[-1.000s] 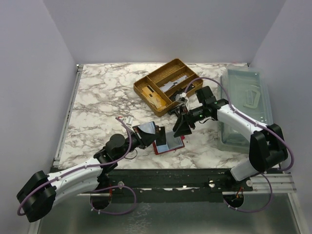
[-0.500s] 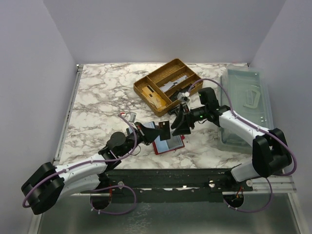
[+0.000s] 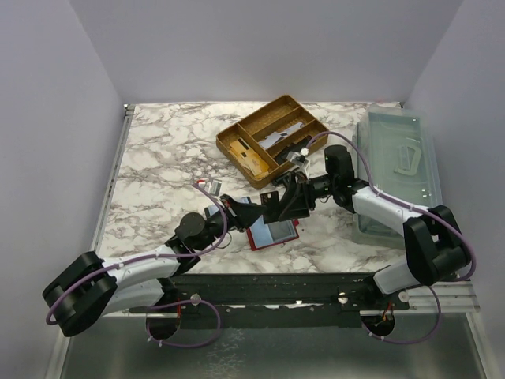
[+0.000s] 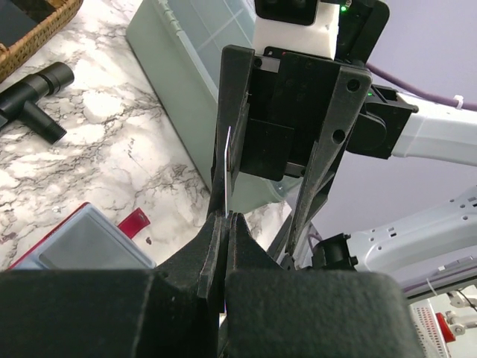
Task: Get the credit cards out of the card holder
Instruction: Place the credit card in the storage box.
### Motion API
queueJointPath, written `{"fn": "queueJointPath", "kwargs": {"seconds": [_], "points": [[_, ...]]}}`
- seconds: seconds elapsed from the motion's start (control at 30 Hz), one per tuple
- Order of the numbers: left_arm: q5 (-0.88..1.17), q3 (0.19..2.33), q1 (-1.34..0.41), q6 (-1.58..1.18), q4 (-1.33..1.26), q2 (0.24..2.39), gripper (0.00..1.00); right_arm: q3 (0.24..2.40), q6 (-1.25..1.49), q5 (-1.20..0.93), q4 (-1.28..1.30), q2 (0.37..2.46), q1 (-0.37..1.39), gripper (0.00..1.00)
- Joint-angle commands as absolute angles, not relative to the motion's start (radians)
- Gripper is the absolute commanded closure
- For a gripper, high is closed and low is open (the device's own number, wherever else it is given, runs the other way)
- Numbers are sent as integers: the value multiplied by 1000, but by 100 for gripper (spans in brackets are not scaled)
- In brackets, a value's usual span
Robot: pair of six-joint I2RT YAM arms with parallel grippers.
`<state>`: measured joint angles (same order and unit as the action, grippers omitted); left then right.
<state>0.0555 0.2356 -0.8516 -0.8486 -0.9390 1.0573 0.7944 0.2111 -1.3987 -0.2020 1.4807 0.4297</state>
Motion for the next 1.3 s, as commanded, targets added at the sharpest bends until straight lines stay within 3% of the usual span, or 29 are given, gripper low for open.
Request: {"fn": "queueJointPath", "kwargs": {"seconds": [0.0, 0.3, 0.4, 0.57, 0.77, 0.8, 0.87, 0.97, 1.03, 1.13, 1.27], "points": [[84, 269, -850, -856, -1029, 1079, 100, 787, 321, -1443, -331, 1492, 423, 45], [85, 253, -848, -881, -1068, 1085, 100, 732, 640, -1455, -631, 1537, 404, 59], [88, 252, -848, -885, -1079, 1091, 100, 731, 705, -1460, -696, 1547, 405, 70], [93, 244, -849, -899, -1121, 1126, 100, 727, 866, -1477, -881, 1589, 405, 98], [91, 240, -848, -908, -1154, 1152, 100, 730, 968, -1513, -1045, 1631, 403, 100], [83, 240, -848, -916, -1154, 1153, 92, 742, 951, -1534, -1030, 1633, 403, 100], [66, 230, -848, -928, -1153, 1145, 63, 798, 786, -1566, -818, 1632, 392, 100], [21, 201, -847, -927, -1119, 1096, 35, 983, 204, -1475, -40, 1620, 362, 100], [8, 191, -841, -914, -1034, 1031, 23, 1110, -140, -1350, 346, 1633, 358, 100], [-47, 231, -827, -896, -744, 904, 8, 1176, -276, -1242, 491, 1626, 329, 100], [-72, 342, -803, -822, -317, 772, 1, 1294, -477, -1010, 675, 1629, 318, 100]]}}
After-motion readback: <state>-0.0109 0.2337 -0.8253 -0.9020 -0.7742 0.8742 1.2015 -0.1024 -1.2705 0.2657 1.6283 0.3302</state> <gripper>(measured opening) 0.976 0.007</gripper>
